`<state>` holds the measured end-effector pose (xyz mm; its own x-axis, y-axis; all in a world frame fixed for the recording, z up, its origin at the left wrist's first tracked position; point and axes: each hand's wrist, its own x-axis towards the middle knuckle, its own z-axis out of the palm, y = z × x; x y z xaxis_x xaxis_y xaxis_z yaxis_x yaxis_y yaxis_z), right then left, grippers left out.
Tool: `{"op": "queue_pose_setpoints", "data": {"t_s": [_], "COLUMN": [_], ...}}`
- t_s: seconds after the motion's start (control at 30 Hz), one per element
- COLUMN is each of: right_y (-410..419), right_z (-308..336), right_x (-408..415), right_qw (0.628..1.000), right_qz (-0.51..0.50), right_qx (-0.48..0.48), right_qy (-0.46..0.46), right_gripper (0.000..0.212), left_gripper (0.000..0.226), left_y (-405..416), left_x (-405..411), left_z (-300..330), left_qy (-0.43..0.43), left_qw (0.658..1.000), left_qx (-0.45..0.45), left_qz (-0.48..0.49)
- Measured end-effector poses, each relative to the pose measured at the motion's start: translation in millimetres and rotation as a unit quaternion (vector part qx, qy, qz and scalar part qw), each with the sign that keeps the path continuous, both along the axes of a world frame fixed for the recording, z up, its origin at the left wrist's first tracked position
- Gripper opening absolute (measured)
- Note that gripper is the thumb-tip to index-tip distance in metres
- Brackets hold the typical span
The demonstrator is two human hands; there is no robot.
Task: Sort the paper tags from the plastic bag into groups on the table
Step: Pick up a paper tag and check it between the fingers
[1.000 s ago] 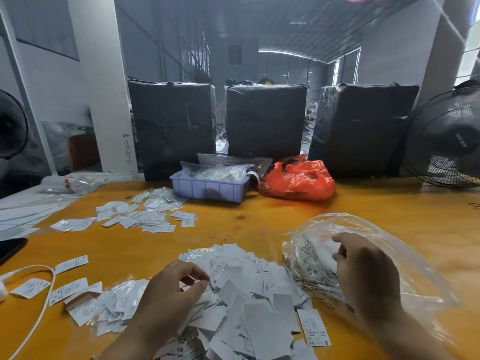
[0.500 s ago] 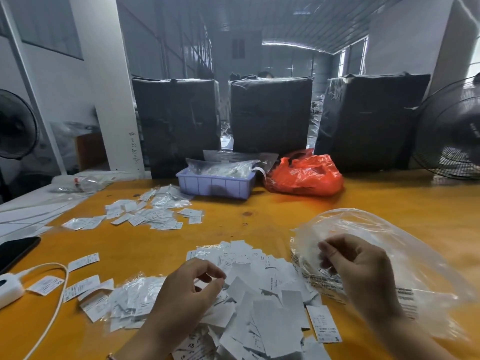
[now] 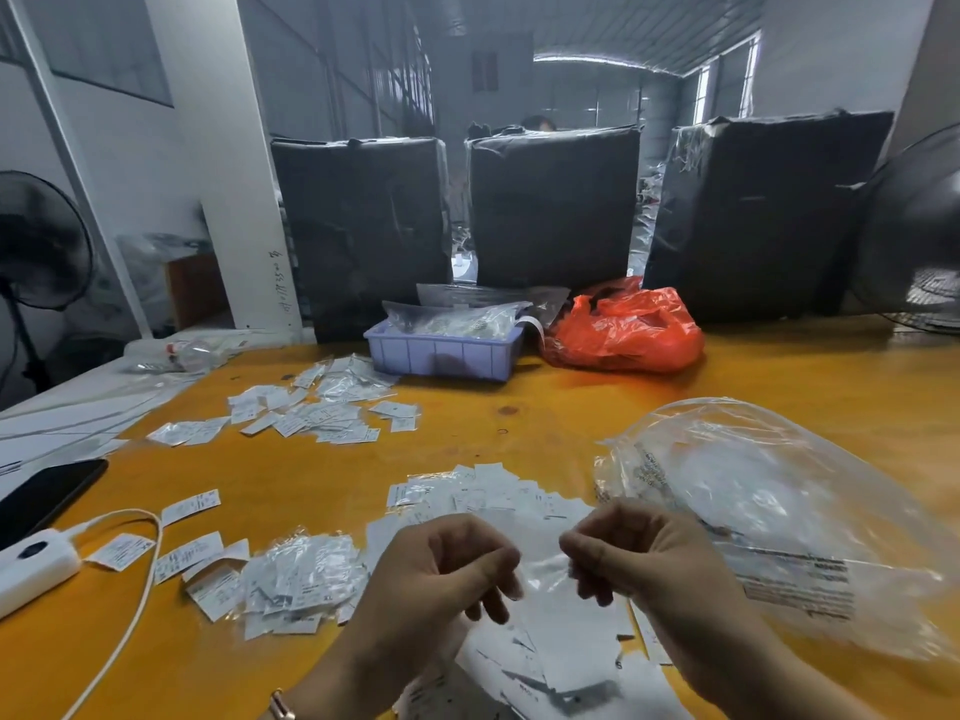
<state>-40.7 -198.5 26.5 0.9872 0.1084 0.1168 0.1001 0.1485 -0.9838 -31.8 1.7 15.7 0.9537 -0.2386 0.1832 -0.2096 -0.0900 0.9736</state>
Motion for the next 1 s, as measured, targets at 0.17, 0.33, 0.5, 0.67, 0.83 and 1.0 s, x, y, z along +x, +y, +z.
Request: {"op": "queue_pose_setpoints", "data": {"t_s": [0.17, 0.33, 0.5, 0.67, 0.83, 1.0], "right_y": [-34.7, -77.6, -80.2, -77.9, -70.6, -40.8], "right_z": [-1.1, -5.7, -11.5, -11.2, -4.6, -0.6], "right_x": [16.4, 34.4, 40.9, 40.4, 35.5, 18.8], "right_qw": [0.959, 0.722, 0.675, 0.629, 0.626, 0.69], "right_qz": [-0.194, -0.401, -0.388, -0.329, -0.353, -0.315], "right_qx": [-0.154, -0.482, -0.596, -0.701, -0.691, -0.57], "right_qy": [-0.14, -0.291, -0.196, -0.074, -0.074, -0.316], "right_gripper": [0.007, 0.015, 0.019, 0.023, 0.026, 0.023], "left_gripper": [0.011, 0.018, 0.021, 0.017, 0.008, 0.01], "left_y": [8.8, 16.1, 14.7, 12.1, 8.9, 10.5], "left_x": [5.4, 7.2, 7.7, 8.1, 8.4, 7.4], "left_z": [-1.0, 0.5, -5.6, -6.8, -7.7, -5.1], "left_qy": [0.001, -0.018, -0.012, -0.006, -0.01, 0.007], "left_qw": [0.998, 0.997, 0.998, 0.998, 0.998, 0.998], "left_qx": [-0.021, -0.01, 0.013, 0.02, 0.029, -0.004], "left_qz": [0.058, 0.069, 0.057, 0.057, 0.063, 0.069]}}
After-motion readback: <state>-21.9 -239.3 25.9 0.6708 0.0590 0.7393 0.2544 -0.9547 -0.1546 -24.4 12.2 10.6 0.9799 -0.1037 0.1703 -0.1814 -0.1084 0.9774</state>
